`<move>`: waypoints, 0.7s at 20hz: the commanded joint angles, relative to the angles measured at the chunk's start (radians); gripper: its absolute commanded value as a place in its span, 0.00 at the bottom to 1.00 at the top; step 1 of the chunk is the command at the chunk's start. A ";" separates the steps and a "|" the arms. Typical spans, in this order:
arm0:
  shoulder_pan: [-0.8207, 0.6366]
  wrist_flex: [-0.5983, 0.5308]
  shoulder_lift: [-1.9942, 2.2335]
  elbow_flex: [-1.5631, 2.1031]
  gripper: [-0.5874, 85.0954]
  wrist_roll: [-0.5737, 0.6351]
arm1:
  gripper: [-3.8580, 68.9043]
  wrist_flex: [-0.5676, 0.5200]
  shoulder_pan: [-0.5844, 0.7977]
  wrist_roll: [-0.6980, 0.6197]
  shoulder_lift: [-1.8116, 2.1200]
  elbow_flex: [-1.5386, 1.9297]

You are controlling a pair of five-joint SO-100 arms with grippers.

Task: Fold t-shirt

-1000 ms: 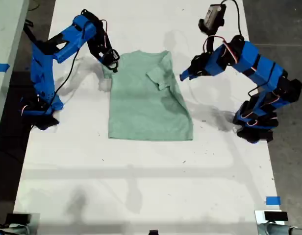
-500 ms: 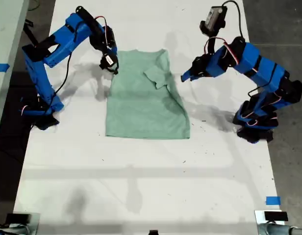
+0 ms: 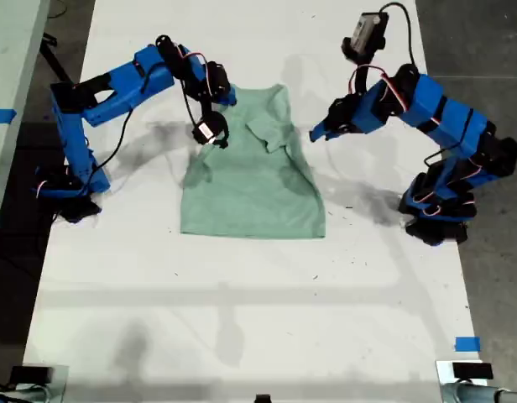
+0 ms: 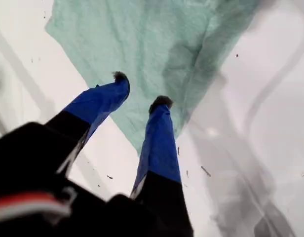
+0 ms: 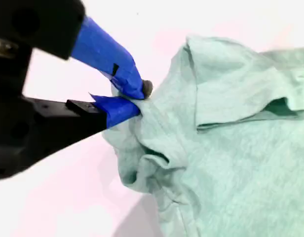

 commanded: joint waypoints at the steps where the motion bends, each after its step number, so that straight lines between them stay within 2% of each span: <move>1: 0.003 -0.031 -0.104 -0.132 0.06 -0.015 | 0.24 -0.025 -0.021 0.015 0.060 0.006; 2: 0.002 -0.028 -0.147 -0.164 0.28 0.000 | 0.24 -0.025 -0.025 0.018 0.066 0.017; 3: 0.000 -0.026 -0.164 -0.178 0.34 0.011 | 0.24 -0.025 -0.025 0.023 0.074 0.028; 7: 0.025 -0.012 -0.049 -0.193 0.37 0.103 | 0.25 -0.040 -0.023 0.032 0.114 0.086; 9: 0.043 0.044 0.041 -0.218 0.37 0.123 | 0.25 -0.051 -0.026 0.035 0.117 0.112; 14: 0.158 0.337 0.285 -0.146 0.36 0.115 | 0.23 -0.067 -0.077 0.066 0.140 0.206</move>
